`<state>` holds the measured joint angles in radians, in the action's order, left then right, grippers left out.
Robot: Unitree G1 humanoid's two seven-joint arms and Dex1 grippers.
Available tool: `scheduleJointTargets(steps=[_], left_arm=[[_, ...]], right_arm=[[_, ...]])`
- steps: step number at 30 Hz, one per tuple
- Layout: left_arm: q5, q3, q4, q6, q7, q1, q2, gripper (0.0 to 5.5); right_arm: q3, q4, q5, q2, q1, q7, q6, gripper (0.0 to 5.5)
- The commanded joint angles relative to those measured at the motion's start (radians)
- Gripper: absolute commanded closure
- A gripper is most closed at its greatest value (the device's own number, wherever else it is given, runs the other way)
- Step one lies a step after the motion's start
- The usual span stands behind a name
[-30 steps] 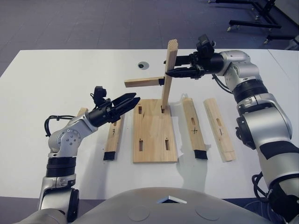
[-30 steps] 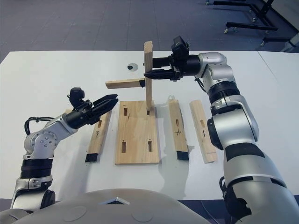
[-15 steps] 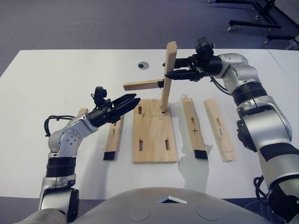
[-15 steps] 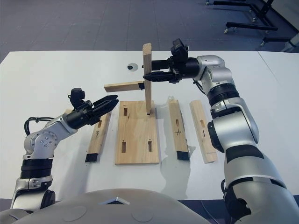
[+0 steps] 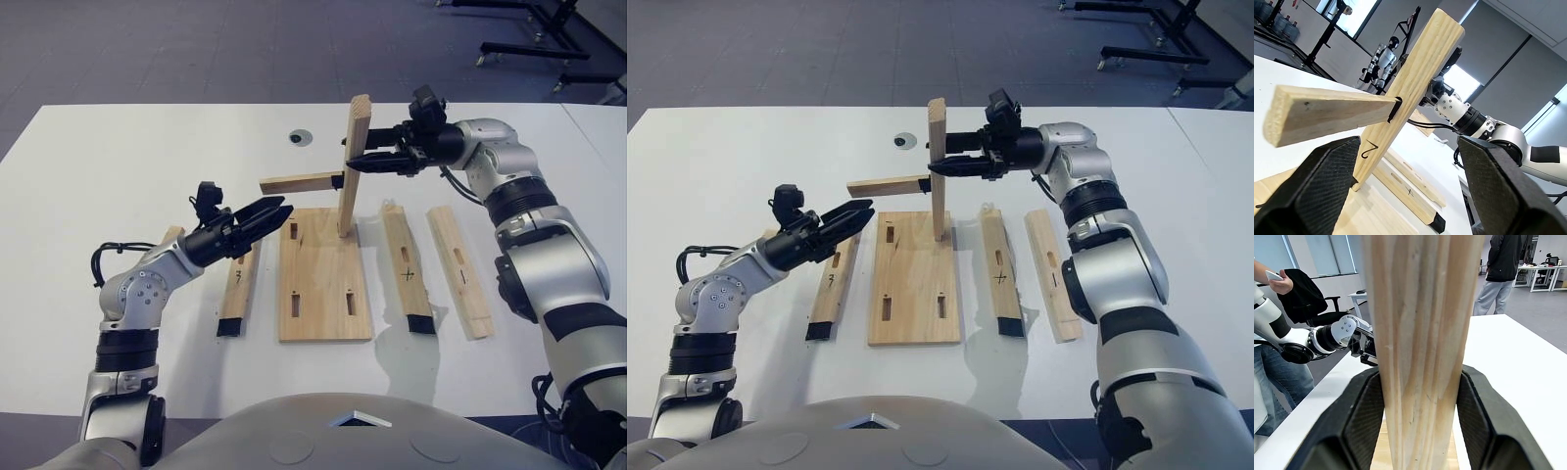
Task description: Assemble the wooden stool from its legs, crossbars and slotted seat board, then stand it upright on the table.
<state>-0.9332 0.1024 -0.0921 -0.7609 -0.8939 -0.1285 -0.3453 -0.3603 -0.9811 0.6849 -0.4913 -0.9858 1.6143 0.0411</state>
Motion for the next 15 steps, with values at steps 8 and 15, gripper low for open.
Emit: scheduleJointTargets(steps=[8, 15], left_arm=[[0.001, 0.001, -0.003, -0.029, -0.016, -0.007, -0.035, 1.88], [0.006, -0.008, 0.000, -0.038, -0.027, -0.017, -0.034, 1.88]], right_arm=[[-0.037, -0.037, -0.050, 0.006, 0.068, 0.000, -0.004, 3.43], [-0.079, -0.028, -0.040, 0.008, 0.081, 0.000, 0.010, 3.43]])
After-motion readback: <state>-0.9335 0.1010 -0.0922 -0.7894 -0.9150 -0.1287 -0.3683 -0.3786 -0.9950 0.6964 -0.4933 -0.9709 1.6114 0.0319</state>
